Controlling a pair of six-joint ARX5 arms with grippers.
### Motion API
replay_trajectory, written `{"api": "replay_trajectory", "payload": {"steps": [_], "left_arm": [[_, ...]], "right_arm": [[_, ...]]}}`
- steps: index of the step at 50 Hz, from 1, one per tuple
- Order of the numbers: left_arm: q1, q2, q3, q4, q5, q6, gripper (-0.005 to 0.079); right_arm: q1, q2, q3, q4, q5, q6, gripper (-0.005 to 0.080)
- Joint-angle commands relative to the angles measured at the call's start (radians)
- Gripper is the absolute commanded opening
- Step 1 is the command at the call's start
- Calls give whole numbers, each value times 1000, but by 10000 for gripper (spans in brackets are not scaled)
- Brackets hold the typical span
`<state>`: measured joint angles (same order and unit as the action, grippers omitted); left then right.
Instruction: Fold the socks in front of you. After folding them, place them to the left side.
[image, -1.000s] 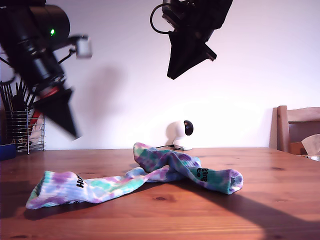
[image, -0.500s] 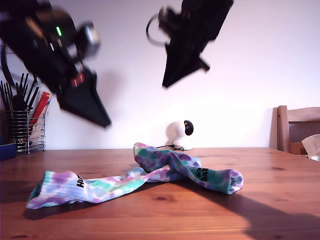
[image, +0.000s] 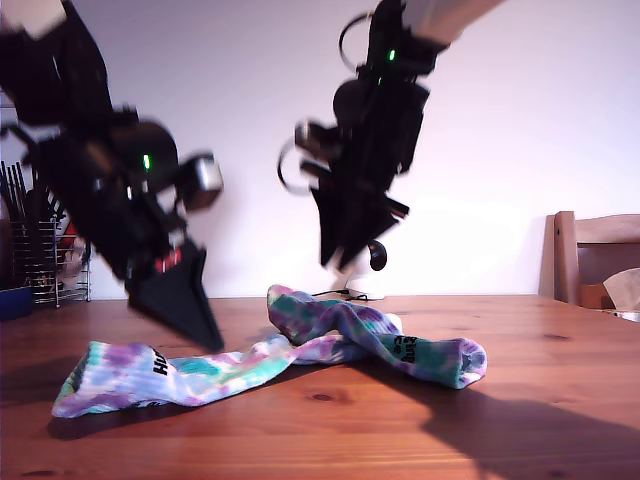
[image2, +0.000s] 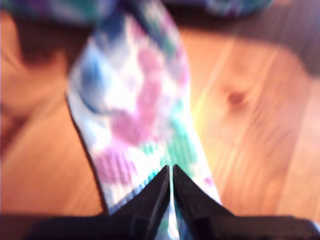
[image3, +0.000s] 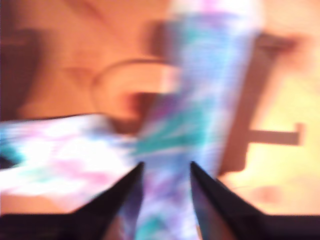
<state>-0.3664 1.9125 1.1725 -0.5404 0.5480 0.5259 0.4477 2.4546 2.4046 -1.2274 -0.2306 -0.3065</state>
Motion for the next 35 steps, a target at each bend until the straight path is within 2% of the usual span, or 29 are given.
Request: {"api": "replay_trajectory", "payload": {"steps": [1, 28, 31, 35], "left_arm": [[-7, 15, 3, 16, 2, 5, -19], [-10, 19, 3, 69, 2, 5, -19], [-10, 19, 3, 69, 2, 4, -19], [-10, 19, 3, 69, 2, 1, -19]], "right_arm": [[5, 21, -11, 22, 26, 3, 306], [-14, 133, -11, 45, -12, -7, 294], [-13, 134, -11, 53, -12, -10, 254], [-11, 134, -11, 72, -11, -20, 99]]}}
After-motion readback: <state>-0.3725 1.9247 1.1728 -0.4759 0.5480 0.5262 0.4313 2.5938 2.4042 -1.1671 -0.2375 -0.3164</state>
